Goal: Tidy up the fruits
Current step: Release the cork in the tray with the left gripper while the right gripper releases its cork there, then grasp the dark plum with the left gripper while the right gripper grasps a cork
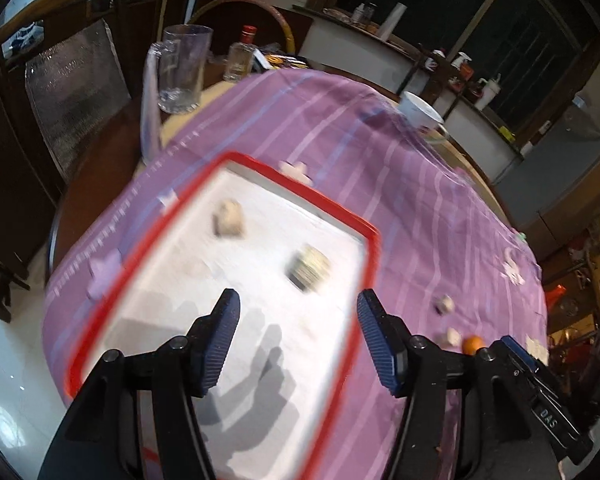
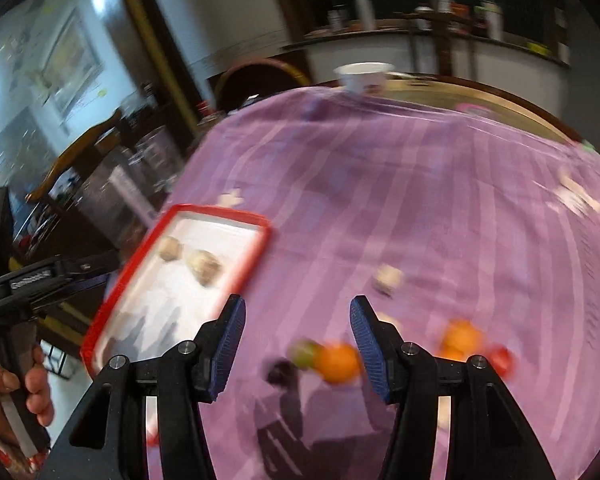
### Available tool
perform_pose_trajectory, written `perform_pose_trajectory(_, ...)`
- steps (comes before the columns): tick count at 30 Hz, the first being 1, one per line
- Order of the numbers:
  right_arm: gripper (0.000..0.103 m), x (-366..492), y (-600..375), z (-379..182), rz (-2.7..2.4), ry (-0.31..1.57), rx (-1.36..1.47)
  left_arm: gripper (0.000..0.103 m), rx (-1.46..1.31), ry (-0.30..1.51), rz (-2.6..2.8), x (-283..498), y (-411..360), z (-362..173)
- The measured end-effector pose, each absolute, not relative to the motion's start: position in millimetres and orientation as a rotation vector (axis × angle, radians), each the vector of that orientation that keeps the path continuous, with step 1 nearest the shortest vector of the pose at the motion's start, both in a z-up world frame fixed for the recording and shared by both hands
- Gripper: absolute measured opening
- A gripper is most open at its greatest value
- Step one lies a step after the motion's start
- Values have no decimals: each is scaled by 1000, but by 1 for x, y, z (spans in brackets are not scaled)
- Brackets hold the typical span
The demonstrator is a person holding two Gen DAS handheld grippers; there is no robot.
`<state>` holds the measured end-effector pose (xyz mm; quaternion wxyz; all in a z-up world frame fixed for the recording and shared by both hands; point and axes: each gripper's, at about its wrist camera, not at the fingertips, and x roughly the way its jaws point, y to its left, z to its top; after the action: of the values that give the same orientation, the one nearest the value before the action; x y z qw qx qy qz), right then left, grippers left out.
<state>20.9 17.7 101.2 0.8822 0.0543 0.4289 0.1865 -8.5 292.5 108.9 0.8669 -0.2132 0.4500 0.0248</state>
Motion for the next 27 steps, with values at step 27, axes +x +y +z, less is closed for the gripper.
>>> perform_pose_trajectory(27,59,-17,-88,45,376,1021,105,60,-137,1090,-85,-11,141,37)
